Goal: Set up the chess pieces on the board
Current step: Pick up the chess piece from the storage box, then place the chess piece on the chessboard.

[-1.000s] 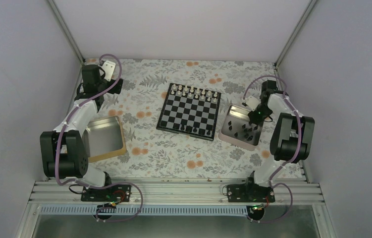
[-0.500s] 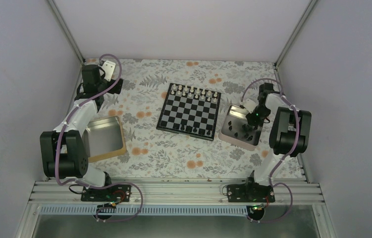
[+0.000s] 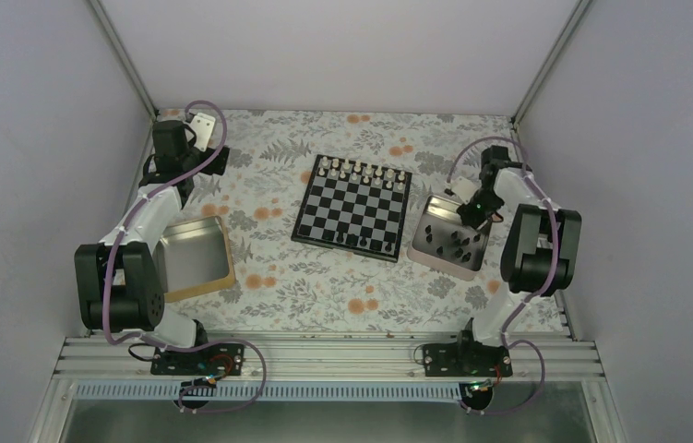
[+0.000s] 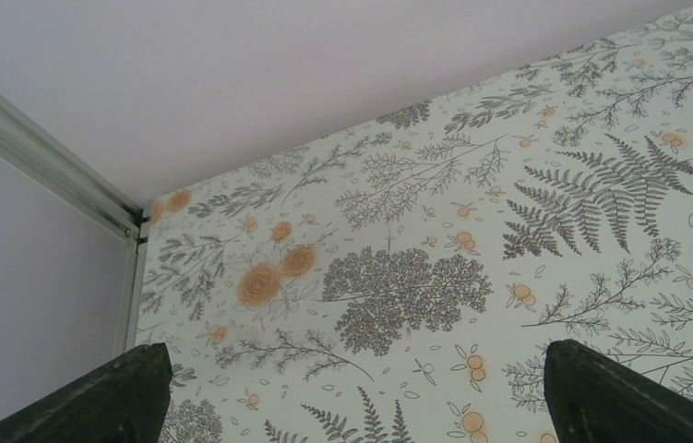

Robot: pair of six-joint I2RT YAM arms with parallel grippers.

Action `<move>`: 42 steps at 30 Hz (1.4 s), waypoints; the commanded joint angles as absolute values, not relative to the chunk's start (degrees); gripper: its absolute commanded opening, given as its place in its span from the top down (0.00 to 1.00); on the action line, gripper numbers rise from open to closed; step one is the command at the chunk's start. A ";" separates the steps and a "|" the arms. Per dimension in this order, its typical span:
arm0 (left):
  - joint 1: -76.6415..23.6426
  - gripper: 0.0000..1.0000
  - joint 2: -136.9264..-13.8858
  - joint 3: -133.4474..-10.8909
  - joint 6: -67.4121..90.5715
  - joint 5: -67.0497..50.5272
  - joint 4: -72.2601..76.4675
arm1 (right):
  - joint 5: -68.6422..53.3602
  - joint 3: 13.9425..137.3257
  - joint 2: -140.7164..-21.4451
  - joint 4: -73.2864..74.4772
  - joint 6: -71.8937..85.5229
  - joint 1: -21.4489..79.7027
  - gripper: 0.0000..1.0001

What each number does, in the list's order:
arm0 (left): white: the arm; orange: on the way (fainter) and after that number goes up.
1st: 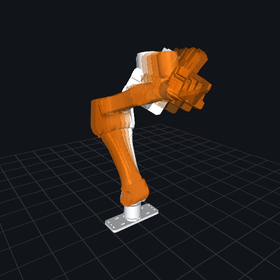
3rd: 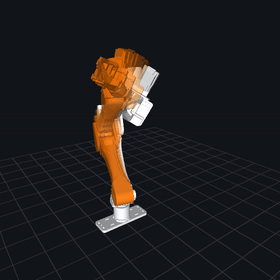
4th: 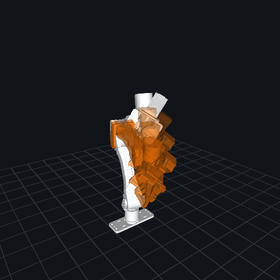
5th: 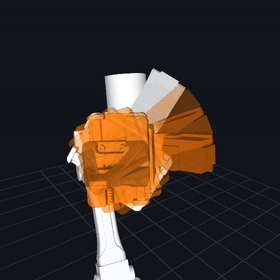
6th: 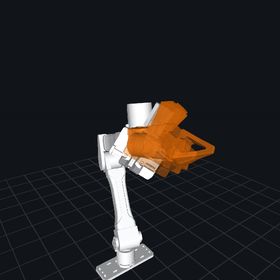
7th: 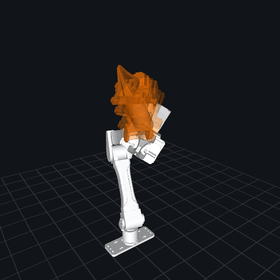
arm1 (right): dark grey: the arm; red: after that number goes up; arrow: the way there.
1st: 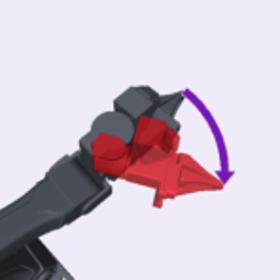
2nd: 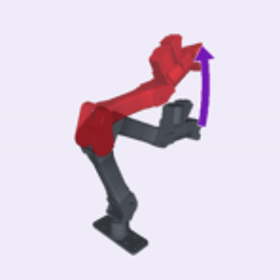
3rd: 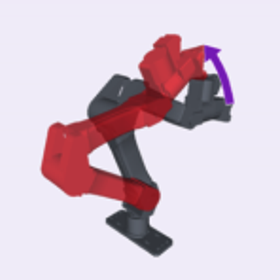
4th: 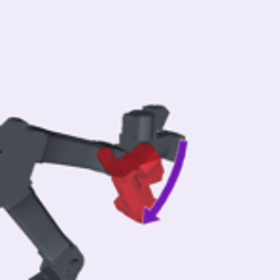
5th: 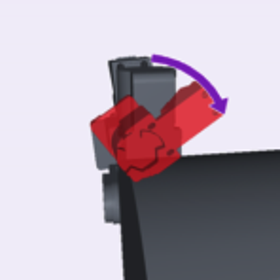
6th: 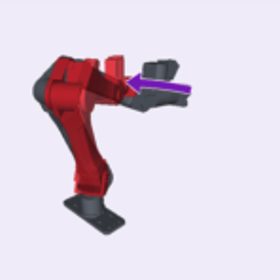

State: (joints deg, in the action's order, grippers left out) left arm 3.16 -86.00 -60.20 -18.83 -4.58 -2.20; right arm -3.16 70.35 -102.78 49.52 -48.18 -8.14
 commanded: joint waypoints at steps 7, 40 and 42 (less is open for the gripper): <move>3.43 0.00 -86.12 -60.49 -18.85 -4.65 -1.29 | -3.81 79.35 -96.99 60.04 -44.78 7.13 0.93; 3.45 0.00 -86.36 -60.18 -18.81 -4.38 -1.14 | -5.82 74.94 -106.91 55.22 -40.61 26.28 0.93; 3.50 0.00 -86.27 -60.13 -18.81 -4.29 -1.06 | -5.56 74.72 -106.89 54.95 -40.56 26.29 0.93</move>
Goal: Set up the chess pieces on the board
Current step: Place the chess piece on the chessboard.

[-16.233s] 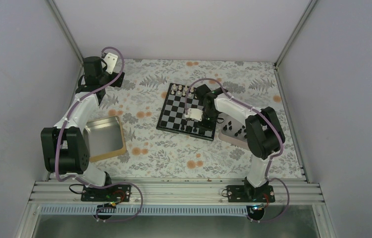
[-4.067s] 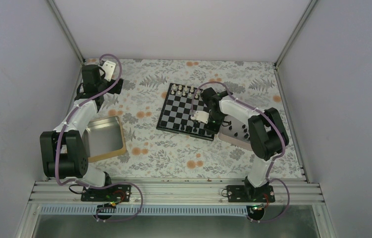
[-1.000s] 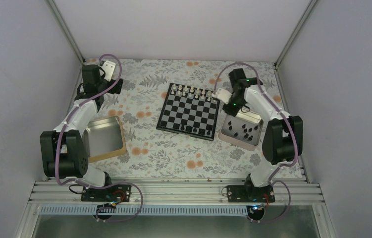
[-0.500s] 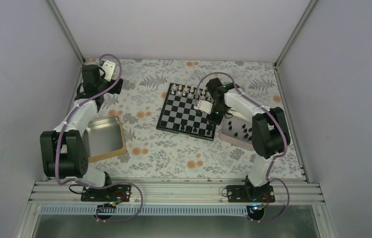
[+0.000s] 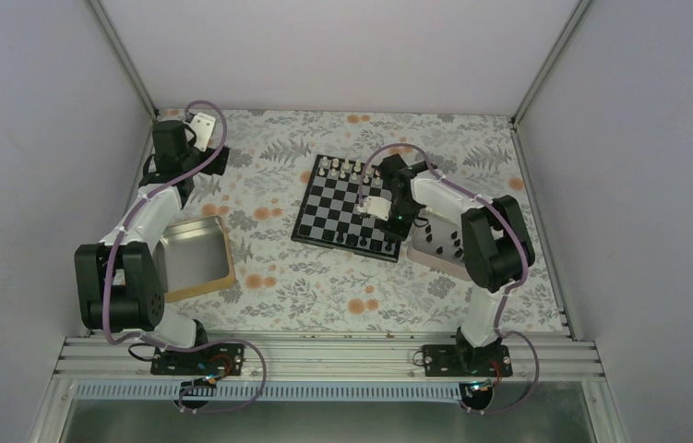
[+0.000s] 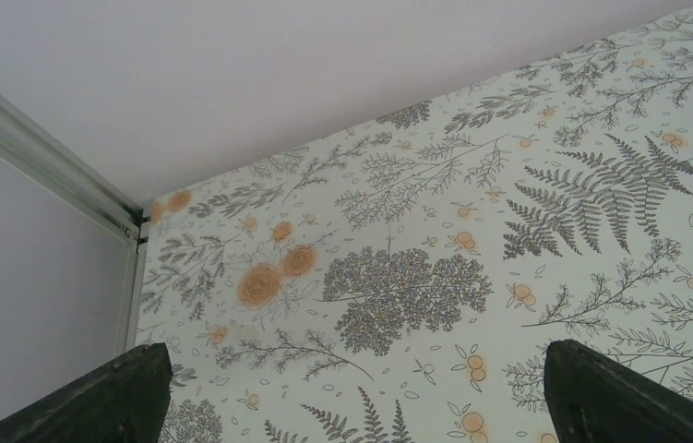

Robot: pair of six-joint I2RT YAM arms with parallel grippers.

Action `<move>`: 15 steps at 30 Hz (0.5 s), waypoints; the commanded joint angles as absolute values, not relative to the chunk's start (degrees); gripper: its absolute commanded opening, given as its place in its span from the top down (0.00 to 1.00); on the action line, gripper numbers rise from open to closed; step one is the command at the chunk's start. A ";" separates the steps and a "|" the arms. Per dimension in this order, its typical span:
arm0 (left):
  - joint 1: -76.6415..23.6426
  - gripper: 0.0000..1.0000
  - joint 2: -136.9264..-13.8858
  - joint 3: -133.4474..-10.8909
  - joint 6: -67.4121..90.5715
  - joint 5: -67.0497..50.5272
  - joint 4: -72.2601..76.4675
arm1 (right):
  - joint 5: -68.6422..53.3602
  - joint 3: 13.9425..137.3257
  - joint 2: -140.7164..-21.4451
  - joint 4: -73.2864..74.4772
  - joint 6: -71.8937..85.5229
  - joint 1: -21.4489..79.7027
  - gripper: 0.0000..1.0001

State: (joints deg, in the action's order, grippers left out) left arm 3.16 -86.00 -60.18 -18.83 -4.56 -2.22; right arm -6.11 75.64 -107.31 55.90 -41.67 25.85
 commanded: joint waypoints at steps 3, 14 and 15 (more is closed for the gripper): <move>3.44 0.00 -86.20 -59.99 -18.81 -4.24 -1.05 | -5.32 74.77 -107.10 54.56 -40.63 26.21 0.93; 3.60 0.00 -86.26 -59.77 -18.98 -3.99 -0.90 | -4.15 75.08 -108.10 53.64 -40.62 26.27 0.93; 3.60 0.00 -86.30 -59.75 -18.98 -4.04 -0.88 | -4.13 74.96 -108.13 53.56 -40.61 26.28 0.92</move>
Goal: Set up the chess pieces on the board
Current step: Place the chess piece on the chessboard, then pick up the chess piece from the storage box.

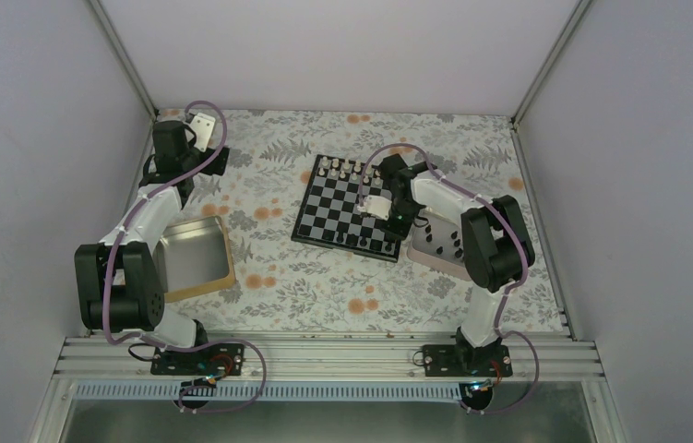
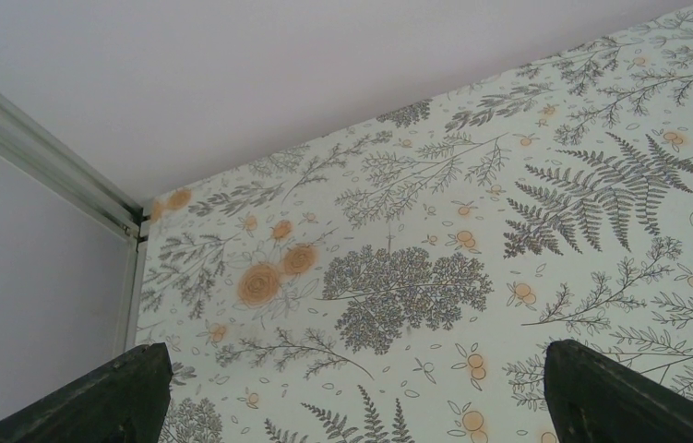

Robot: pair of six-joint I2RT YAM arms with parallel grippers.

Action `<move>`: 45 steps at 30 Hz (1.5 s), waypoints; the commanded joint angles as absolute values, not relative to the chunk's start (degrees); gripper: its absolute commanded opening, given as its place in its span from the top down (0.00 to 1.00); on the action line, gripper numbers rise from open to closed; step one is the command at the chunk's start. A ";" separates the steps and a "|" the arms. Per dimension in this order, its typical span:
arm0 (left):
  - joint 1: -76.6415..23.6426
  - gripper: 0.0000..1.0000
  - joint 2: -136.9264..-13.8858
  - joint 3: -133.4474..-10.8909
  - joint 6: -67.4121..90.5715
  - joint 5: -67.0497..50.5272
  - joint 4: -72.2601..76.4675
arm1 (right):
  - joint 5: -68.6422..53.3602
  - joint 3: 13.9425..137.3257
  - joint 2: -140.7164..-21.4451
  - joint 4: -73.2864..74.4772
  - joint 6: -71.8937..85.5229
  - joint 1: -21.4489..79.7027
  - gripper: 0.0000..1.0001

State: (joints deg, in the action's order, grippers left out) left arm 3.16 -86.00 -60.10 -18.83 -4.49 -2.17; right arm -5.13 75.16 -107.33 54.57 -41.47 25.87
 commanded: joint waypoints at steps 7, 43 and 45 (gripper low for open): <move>3.65 0.00 -86.03 -59.57 -19.15 -3.93 -0.68 | -3.42 74.69 -107.96 53.22 -40.70 26.13 0.86; 3.60 0.00 -85.81 -59.96 -18.72 -4.13 -0.88 | -6.58 67.65 -100.73 48.28 -43.14 5.28 0.70; 3.60 0.00 -85.98 -60.00 -18.74 -4.13 -0.88 | -6.63 67.56 -101.50 47.38 -43.22 5.28 0.70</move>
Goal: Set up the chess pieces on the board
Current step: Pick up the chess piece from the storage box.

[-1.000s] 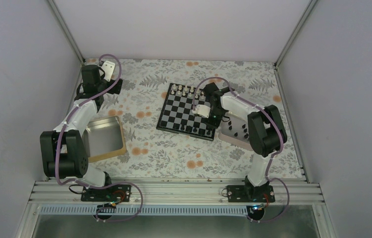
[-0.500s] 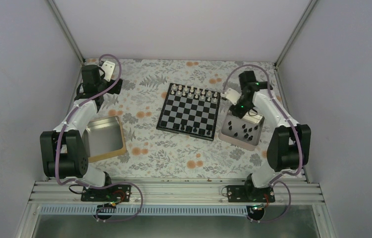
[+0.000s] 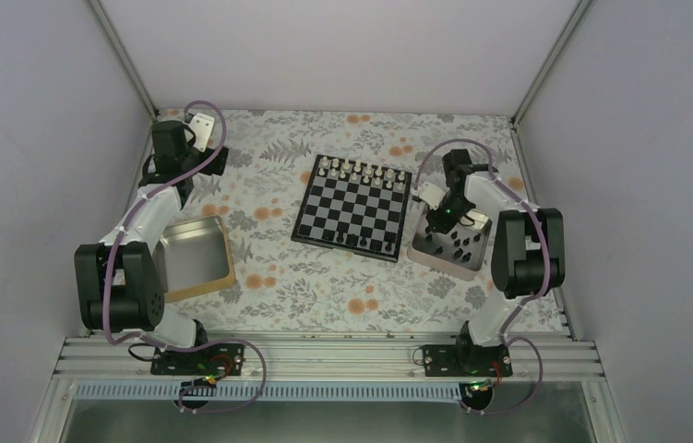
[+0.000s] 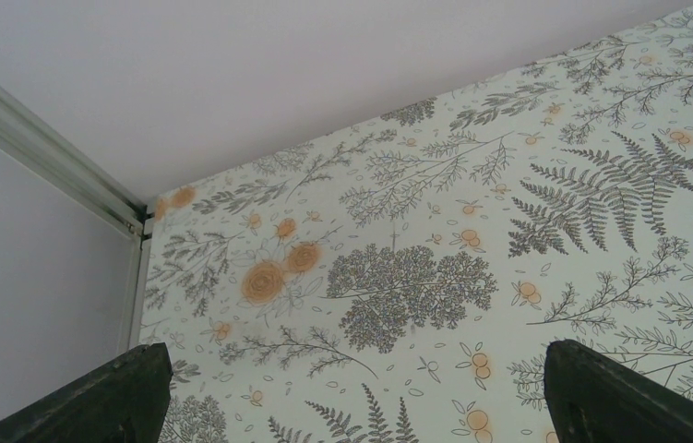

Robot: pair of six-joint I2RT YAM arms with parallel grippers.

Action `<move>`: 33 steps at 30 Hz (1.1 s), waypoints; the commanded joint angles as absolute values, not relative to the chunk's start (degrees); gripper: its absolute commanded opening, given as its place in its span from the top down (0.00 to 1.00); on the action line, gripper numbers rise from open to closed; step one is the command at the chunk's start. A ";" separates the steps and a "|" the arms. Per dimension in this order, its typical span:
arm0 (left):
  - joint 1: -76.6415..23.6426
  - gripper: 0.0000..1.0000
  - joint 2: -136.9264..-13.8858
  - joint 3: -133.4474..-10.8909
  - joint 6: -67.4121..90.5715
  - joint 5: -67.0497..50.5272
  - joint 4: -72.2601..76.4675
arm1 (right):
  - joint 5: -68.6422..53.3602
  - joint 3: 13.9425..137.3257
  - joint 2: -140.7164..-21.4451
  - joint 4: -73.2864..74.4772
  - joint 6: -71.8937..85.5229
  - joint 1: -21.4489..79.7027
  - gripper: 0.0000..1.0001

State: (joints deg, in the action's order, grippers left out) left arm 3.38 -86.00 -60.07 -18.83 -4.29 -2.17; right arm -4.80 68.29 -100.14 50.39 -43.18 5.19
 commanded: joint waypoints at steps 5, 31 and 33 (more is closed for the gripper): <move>3.60 0.00 -86.24 -60.30 -18.92 -3.91 -0.81 | -6.70 67.57 -102.66 45.74 -43.86 5.28 0.70; 3.75 0.00 -86.38 -59.76 -18.98 -3.96 -0.44 | -4.95 71.71 -99.24 50.52 -43.97 5.68 0.95; 3.78 0.00 -86.36 -59.68 -18.98 -4.04 -0.33 | -4.16 73.26 -98.09 52.35 -43.79 5.78 0.95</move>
State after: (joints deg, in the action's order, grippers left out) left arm 3.38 -86.67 -60.07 -18.85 -4.05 -1.96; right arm -5.61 69.21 -102.30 48.71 -43.51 5.23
